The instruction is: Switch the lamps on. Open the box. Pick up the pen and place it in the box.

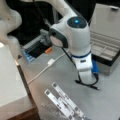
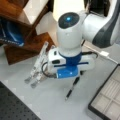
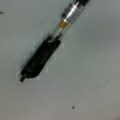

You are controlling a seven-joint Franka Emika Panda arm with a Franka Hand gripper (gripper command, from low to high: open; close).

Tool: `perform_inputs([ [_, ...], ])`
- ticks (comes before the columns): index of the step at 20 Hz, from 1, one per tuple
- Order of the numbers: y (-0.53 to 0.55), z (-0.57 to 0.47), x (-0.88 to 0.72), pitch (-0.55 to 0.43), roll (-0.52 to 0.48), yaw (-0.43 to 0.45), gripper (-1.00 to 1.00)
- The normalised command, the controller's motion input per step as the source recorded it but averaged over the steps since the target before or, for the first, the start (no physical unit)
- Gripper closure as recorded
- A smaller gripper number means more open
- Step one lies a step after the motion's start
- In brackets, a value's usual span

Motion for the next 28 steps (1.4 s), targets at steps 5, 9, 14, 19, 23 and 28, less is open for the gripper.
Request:
perform_inputs([
  [5,0.02,-0.08,0.17,0.057,0.154,0.068,-1.00],
  [9,0.03,-0.10,0.23,0.036,0.128,0.051,-1.00],
  [14,0.05,-0.11,0.27,-0.001,0.091,0.005,-1.00],
  [19,0.06,-0.10,0.20,-0.006,0.046,-0.040,-1.00],
  [23,0.06,-0.07,0.15,-0.023,0.007,-0.061,-1.00],
  [28,0.06,-0.08,0.12,-0.047,-0.025,-0.060,-1.00],
])
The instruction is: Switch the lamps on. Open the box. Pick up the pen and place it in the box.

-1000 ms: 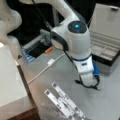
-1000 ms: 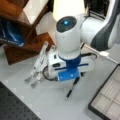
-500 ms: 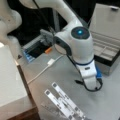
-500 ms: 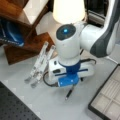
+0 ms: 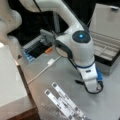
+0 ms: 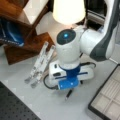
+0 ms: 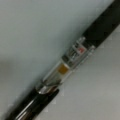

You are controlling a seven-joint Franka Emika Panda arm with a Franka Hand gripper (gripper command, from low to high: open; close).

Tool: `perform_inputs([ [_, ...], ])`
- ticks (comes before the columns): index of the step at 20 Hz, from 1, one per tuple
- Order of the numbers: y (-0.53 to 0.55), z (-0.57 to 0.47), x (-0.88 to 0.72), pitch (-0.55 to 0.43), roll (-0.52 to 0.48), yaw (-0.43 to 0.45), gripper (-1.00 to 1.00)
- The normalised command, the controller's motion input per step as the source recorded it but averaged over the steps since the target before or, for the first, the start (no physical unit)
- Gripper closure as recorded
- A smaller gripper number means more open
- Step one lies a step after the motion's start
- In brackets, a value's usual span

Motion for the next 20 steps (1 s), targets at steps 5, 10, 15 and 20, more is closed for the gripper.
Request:
perform_inputs([
  [5,0.07,-0.11,0.08,-0.069,-0.057,-0.059,-1.00],
  [10,0.07,-0.11,0.07,-0.062,-0.046,-0.045,-1.00],
  [15,0.06,-0.08,0.08,-0.086,-0.088,-0.046,-1.00],
  [20,0.09,-0.07,0.05,-0.095,-0.148,-0.035,-1.00],
])
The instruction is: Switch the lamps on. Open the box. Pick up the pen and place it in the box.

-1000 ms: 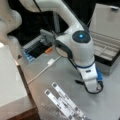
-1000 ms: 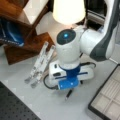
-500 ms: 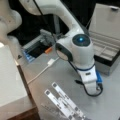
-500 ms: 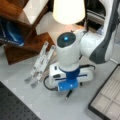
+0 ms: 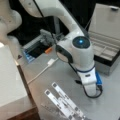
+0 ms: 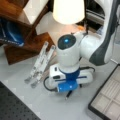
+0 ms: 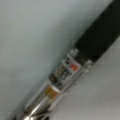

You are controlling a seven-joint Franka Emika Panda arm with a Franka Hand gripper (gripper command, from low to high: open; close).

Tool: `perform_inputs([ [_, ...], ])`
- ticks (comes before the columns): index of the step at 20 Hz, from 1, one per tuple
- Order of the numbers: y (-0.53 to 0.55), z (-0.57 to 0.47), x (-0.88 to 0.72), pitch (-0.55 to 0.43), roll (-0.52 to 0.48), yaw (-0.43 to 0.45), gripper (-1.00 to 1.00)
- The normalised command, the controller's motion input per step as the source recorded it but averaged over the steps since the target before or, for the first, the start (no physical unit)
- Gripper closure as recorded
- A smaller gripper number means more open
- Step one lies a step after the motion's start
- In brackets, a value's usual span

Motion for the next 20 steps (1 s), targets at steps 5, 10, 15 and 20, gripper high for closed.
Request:
perform_inputs([
  [5,0.10,-0.08,0.03,-0.099,-0.185,0.012,-1.00],
  [10,0.12,-0.08,-0.03,-0.127,-0.230,0.055,-1.00],
  [15,0.11,-0.07,-0.15,-0.126,-0.237,0.081,-1.00],
  [20,0.12,-0.06,-0.25,-0.144,-0.209,0.078,-1.00],
])
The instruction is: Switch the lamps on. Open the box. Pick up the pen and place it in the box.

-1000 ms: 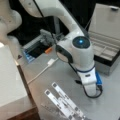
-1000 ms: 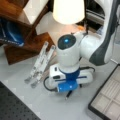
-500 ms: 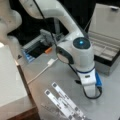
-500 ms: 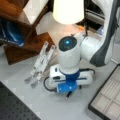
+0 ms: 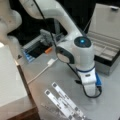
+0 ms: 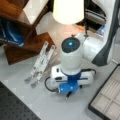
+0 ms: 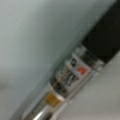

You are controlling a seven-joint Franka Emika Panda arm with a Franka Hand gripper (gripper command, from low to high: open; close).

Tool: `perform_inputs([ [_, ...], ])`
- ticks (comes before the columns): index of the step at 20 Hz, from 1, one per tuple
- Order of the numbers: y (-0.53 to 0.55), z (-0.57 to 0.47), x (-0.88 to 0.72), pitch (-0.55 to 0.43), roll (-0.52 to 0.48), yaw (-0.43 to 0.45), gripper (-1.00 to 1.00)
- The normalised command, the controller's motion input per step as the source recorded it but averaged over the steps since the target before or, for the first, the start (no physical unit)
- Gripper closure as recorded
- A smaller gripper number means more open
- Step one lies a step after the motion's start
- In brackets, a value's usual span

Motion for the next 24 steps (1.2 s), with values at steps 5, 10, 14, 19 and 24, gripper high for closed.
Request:
perform_inputs([
  [5,0.13,-0.07,-0.27,-0.167,-0.202,0.061,-1.00],
  [10,0.13,-0.07,-0.27,-0.182,-0.206,0.043,1.00],
  [14,0.14,-0.08,-0.26,-0.199,-0.200,0.044,1.00],
  [19,0.14,-0.10,-0.26,-0.209,-0.196,0.052,1.00],
  [24,0.12,-0.10,-0.26,-0.211,-0.201,0.060,1.00],
])
